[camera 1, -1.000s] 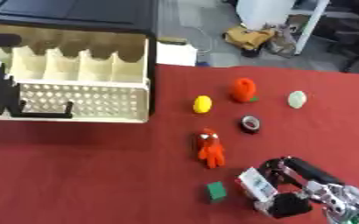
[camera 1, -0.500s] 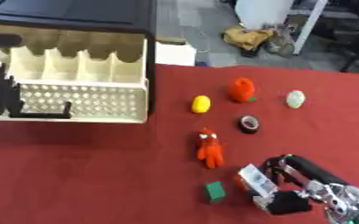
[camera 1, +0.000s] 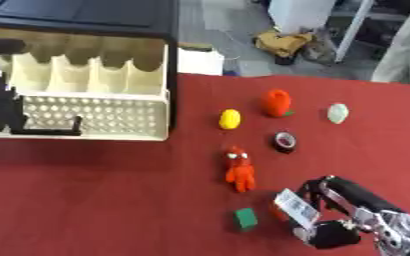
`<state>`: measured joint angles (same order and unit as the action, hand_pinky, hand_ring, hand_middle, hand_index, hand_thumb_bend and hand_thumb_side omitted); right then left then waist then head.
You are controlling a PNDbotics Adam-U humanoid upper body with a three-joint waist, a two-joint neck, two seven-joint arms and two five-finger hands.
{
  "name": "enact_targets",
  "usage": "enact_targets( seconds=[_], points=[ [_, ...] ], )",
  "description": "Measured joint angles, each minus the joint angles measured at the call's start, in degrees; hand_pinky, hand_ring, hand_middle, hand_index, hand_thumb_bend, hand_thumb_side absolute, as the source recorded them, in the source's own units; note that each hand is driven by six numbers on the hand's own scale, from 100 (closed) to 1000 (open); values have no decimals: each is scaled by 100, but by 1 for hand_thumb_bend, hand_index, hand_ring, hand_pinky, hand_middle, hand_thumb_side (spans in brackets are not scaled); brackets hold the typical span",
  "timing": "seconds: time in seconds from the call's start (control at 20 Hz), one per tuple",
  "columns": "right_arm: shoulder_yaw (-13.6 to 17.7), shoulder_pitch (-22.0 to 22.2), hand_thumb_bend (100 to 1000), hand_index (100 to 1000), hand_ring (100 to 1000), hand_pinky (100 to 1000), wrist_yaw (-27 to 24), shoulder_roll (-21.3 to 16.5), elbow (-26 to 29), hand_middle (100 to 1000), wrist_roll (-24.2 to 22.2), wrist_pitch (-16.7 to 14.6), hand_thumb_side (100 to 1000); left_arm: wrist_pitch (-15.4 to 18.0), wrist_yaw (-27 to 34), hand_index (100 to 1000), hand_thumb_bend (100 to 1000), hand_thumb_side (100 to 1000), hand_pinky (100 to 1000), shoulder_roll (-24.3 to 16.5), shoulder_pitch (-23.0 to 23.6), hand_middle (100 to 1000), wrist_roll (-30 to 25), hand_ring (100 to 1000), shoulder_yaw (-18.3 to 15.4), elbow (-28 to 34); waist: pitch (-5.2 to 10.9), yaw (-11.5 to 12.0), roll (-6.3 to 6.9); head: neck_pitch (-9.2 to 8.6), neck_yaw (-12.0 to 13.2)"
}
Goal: Pick up objects from table and place into drawer.
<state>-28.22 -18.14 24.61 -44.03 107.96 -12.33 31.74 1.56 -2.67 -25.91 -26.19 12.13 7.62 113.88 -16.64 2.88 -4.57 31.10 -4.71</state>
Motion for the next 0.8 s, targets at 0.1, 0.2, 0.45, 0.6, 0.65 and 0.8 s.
enact_targets(
  seconds=[0.1,0.2,0.45,0.6,0.65,0.8],
  points=[
    [4,2,100,622,695,608,0,-3,2,337,40,-38,304,0,3,745,120,1000,132,21,0,100,0,100,0,0,0,2,0,-1,0],
    [26,6,100,613,689,603,0,-18,19,328,99,-76,314,1,5,745,120,1000,132,31,0,100,-1,100,0,0,0,9,0,-1,0],
    [87,55,100,601,680,594,2,-137,186,316,253,-175,332,7,10,745,120,1000,132,31,0,100,-5,100,0,0,0,27,0,-5,2],
    [121,70,100,598,677,592,2,-213,334,312,295,-212,343,8,12,745,120,1000,132,31,-1,100,-6,100,0,0,2,37,0,-28,2],
    [140,88,100,597,676,591,3,-235,382,311,306,-223,344,9,13,745,120,1000,132,31,-1,100,-7,100,0,0,3,41,0,-43,2],
    [172,104,100,594,674,589,4,-292,495,306,342,-259,351,9,16,745,120,1000,131,31,-3,100,-7,100,0,0,11,65,0,-47,2]
  ],
)
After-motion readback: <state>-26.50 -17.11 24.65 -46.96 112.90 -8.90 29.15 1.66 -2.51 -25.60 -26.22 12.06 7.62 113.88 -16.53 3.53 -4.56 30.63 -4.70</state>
